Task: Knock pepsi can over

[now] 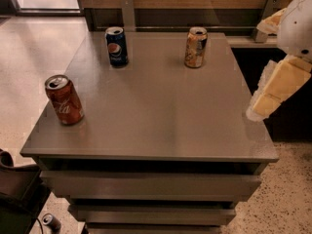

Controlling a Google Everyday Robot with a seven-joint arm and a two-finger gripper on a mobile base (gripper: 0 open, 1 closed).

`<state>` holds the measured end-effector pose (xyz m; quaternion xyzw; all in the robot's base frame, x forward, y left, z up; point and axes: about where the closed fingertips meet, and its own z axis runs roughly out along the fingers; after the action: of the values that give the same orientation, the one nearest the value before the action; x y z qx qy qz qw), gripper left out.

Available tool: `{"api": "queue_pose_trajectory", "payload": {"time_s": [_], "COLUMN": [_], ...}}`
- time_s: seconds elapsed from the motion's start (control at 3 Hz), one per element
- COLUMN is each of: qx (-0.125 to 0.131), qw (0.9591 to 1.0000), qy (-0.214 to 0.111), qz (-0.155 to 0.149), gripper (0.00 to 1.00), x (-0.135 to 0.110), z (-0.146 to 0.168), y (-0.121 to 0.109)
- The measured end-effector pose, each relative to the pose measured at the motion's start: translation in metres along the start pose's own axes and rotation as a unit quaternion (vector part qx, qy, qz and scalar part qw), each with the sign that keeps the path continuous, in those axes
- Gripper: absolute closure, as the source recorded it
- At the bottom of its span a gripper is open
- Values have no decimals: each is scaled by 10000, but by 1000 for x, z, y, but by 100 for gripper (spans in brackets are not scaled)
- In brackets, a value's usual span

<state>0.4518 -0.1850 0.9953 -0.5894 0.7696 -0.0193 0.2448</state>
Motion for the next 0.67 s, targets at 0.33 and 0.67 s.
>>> {"api": "queue_pose_trajectory", "payload": {"time_s": [0.33, 0.67], "qx": [70, 66], "qw": [9970, 9853], "qy": [-756, -1624], "qz": [177, 523], "gripper": [0, 0], "x": [-39, -80], "z": [12, 36], "y": [5, 14]}}
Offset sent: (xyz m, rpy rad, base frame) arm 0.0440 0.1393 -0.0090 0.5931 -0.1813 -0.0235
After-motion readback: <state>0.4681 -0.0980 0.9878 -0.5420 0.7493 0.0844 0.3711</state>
